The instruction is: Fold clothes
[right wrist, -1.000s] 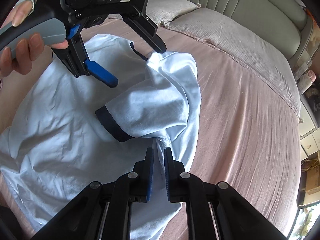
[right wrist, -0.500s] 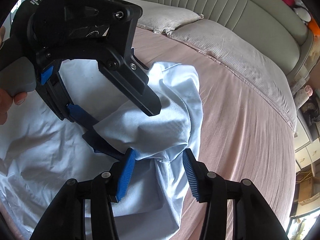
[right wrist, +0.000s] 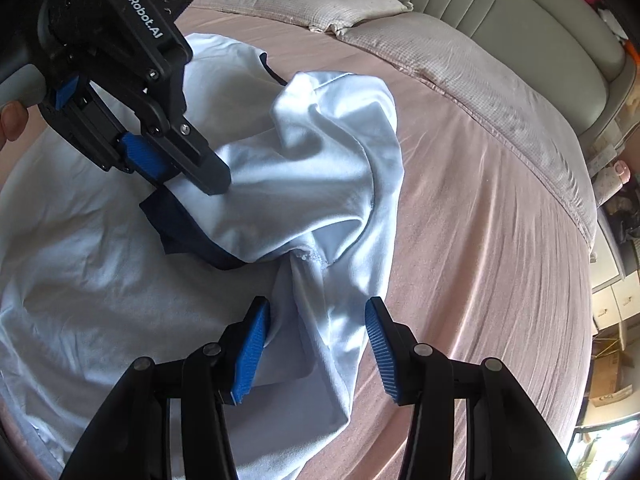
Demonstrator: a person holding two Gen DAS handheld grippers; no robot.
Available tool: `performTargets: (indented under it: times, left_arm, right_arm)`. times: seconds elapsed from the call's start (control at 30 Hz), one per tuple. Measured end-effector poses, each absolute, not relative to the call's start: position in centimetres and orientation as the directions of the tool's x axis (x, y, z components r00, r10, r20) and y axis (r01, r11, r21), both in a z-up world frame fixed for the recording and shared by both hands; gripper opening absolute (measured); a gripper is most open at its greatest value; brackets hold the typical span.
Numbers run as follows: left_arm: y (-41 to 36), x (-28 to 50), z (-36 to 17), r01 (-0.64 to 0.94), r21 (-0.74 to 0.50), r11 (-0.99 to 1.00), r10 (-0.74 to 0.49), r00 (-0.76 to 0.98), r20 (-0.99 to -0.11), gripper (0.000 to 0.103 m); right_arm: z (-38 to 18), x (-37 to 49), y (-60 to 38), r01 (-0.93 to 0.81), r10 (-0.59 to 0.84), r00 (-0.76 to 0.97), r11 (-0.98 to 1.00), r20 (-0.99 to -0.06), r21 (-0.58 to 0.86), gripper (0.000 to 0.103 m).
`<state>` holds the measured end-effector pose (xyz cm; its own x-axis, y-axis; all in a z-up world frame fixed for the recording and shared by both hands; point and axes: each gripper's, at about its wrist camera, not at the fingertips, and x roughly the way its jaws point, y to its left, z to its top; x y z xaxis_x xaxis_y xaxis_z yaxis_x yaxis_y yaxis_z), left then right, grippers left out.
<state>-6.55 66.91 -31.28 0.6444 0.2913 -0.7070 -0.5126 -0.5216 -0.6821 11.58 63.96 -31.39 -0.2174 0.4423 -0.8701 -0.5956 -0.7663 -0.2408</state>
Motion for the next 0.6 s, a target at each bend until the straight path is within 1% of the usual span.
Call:
performTargets:
  times: [0.13,0.23,0.3,0.37,0.4,0.43,0.47,0.5,0.53,0.6]
  left_arm:
    - [66.5,-9.0,-31.0,-0.498,-0.668,-0.553,0.309,0.622,-0.719,0.019]
    - [65.9,-9.3,-30.5,-0.490,-0.697,-0.523,0.314,0.649,-0.693,0.019]
    - [65.7,-8.9,-29.4,-0.499,-0.727,-0.471,0.329,0.665,-0.670,0.020]
    - [65.3,-8.8,-28.5,-0.491,-0.739,-0.462,0.349,0.665,-0.660,0.020]
    - [65.0,-8.9,-28.2,-0.479,-0.741,-0.471,0.362,0.661,-0.657,0.023]
    - [64.7,-9.0,-28.3,-0.458,-0.740,-0.493,0.375,0.655,-0.656,0.028]
    - [64.4,-9.1,-28.6,-0.434,-0.731,-0.528,0.377,0.651,-0.659,0.047]
    - [64.1,-9.3,-29.2,-0.410,-0.712,-0.570,0.367,0.649,-0.667,0.075]
    - [63.8,-9.4,-29.7,-0.384,-0.696,-0.607,0.360,0.647,-0.672,0.083]
    - [63.3,-9.6,-30.4,-0.334,-0.689,-0.643,0.378,0.645,-0.665,0.084]
  right_arm:
    - [-31.9,13.3,64.1,-0.616,0.430,-0.217,-0.756,-0.876,-0.219,0.049]
    - [-31.9,14.3,64.3,-0.644,0.391,-0.229,-0.747,-0.891,-0.162,0.049]
    - [-31.7,15.5,64.4,-0.664,0.358,-0.250,-0.739,-0.900,-0.110,0.049]
    - [-30.9,16.7,64.5,-0.695,0.352,-0.283,-0.716,-0.892,-0.062,0.049]
    - [-30.6,16.7,64.6,-0.698,0.351,-0.288,-0.714,-0.891,-0.055,0.049]
    - [-30.3,16.8,64.7,-0.701,0.350,-0.294,-0.711,-0.890,-0.048,0.049]
    - [-29.9,16.8,64.8,-0.704,0.349,-0.299,-0.709,-0.888,-0.042,0.049]
    - [-29.6,16.9,64.9,-0.706,0.348,-0.305,-0.707,-0.887,-0.035,0.049]
    - [-29.3,16.9,64.9,-0.709,0.347,-0.310,-0.705,-0.885,-0.028,0.049]
    - [-28.7,17.0,65.1,-0.713,0.344,-0.321,-0.701,-0.882,-0.014,0.049]
